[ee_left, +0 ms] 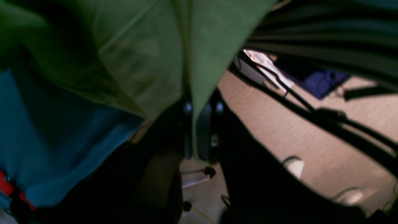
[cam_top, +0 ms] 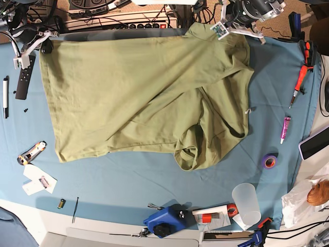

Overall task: Layout the t-shirt on the table in an organized manner, then fold the t-shirt properly
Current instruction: 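Grasp the shirt's opposite corner with the right gripper, then lift the shirt high with both grippers, stretching it between them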

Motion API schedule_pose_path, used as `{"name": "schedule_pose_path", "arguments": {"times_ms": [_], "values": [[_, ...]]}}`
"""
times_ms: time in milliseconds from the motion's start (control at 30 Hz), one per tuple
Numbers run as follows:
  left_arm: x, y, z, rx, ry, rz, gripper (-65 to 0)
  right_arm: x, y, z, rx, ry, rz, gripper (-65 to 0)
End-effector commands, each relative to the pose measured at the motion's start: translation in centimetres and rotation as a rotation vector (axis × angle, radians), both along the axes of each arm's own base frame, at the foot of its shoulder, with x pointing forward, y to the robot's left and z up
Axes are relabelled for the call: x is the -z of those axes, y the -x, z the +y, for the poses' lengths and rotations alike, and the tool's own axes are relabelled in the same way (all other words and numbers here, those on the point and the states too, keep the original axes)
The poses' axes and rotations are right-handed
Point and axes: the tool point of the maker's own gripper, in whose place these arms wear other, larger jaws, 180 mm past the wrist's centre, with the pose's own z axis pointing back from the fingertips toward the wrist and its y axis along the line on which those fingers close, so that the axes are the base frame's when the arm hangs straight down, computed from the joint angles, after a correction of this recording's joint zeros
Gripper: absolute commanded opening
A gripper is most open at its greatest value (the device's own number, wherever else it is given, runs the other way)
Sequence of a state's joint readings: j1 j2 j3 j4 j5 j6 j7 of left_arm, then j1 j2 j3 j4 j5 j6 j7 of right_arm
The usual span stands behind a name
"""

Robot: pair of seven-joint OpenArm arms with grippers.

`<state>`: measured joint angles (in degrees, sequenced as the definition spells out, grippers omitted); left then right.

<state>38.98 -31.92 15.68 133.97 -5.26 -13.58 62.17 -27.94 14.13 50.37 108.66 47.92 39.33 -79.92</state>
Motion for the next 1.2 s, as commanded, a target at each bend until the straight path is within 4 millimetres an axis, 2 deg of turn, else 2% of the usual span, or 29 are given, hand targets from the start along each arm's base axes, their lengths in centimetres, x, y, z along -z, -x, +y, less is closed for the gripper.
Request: {"name": "schedule_pose_path", "arguments": {"times_ms": [0,200,433,533,667,767,933,1033,1167], "values": [[-0.4,-0.1,0.2,0.007,-0.008,-0.014,-65.0,-1.0,-0.7,-0.4,-0.016,0.024,-0.036,-65.0],[-0.4,-1.3,2.1,-0.038,-0.108,-0.075,-65.0,-1.0,-0.8,-0.3,-0.018,0.019,-0.04,-65.0],[-0.8,-2.5,2.9,-0.063,-0.146,-0.142,-65.0,-1.1,-0.8,-0.3,-0.018,0.019,-0.044,-65.0],[-1.4,-4.1,4.4,-0.09,-0.226,-0.233,-65.0,-2.0,-2.3,-0.4,-0.015,0.022,-0.125,-65.0],[-4.0,-8.1,6.1,-0.195,-0.28,-0.458,-65.0,-4.6,-5.6,-1.3,-0.033,0.056,-0.24,-65.0],[-6.1,-11.3,6.3,-0.224,-0.276,-0.595,-65.0,-7.2,-8.6,-1.9,-0.048,0.084,-0.337,-65.0],[-9.5,-15.6,6.7,-0.265,-0.275,-0.759,-65.0,-11.9,-12.5,-1.7,-0.084,0.073,-0.519,-65.0],[-13.0,-17.9,8.4,-0.37,-0.318,-0.931,-65.0,-14.8,-14.3,-1.8,-0.099,0.087,-0.618,-65.0],[-17.7,-19.8,10.9,-0.472,-0.39,-1.134,-65.0,-19.1,-16.3,-2.4,-0.109,0.128,-0.751,-65.0]]}}
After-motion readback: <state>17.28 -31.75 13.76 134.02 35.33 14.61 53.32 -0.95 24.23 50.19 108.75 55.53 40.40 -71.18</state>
